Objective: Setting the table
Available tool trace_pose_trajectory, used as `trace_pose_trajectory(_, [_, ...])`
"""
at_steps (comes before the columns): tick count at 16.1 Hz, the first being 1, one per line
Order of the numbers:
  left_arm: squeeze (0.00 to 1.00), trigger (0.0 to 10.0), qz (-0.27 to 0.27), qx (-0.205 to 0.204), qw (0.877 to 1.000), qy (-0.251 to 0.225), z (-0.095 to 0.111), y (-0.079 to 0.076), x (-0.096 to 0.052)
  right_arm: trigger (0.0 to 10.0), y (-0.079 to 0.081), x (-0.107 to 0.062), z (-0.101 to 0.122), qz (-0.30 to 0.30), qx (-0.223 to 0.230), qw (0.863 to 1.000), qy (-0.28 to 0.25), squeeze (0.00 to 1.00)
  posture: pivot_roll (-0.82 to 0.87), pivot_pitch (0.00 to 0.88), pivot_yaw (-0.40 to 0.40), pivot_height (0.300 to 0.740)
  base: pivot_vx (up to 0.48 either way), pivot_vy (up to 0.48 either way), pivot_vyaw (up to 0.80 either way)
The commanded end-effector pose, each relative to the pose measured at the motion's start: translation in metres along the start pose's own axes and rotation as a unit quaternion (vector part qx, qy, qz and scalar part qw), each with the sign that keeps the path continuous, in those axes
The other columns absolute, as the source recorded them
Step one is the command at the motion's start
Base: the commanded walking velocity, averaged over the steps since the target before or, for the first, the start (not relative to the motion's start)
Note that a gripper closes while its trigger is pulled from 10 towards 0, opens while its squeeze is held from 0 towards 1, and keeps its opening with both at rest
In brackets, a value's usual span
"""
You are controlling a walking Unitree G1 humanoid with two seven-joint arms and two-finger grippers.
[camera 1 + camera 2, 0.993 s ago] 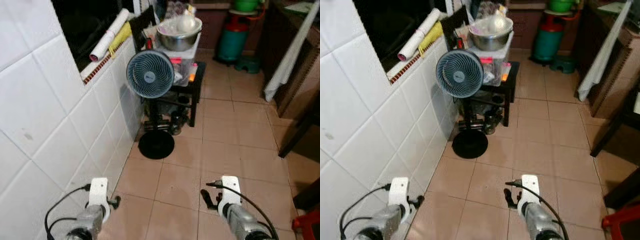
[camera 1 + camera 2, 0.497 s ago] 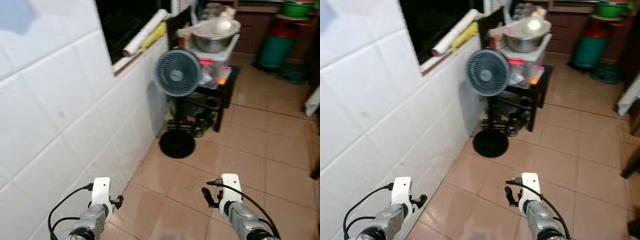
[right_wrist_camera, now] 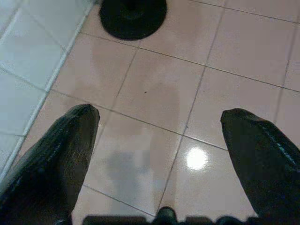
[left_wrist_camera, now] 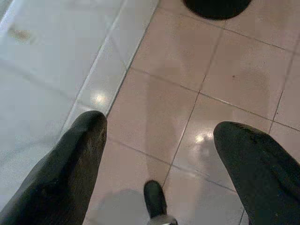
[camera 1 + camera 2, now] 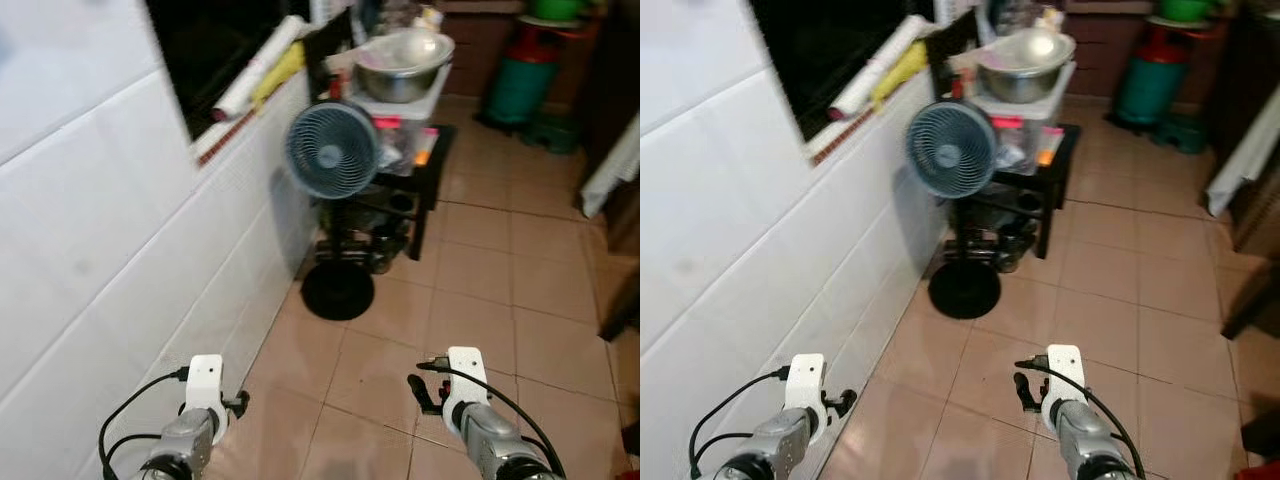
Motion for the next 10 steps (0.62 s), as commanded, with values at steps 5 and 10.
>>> trace_pose_trajectory(5, [0.00, 10.0, 0.002, 0.001, 1.000, -0.002, 0.0018, 0.0043, -0.0003, 10.0, 0.0034, 0.0005, -0.0005, 0.004, 0.004, 1.000, 0.001, 0.00, -0.10, 0.000, 0.063, 0.740, 0.353, 0.000, 0.00])
trace_pose_trajectory(10, [0.00, 10.0, 0.001, 0.000, 1.000, -0.001, 0.0014, 0.0039, -0.0002, 10.0, 0.0025, 0.0005, -0.0005, 0.002, 0.004, 1.000, 0.001, 0.00, -0.10, 0.000, 0.066, 0.740, 0.263, 0.000, 0.00])
Point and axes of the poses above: a point about 5 cm out from each wrist's last joint towards the gripper, its own x axis pointing out of the wrist towards the gripper, its own z axis along the axis of the wrist's last joint, y = z × x, the point moved 4 cm from there along x, pointing out of the wrist towards the gripper, and after that the axes turned 2 degrees about x, right-handed, at the moved point
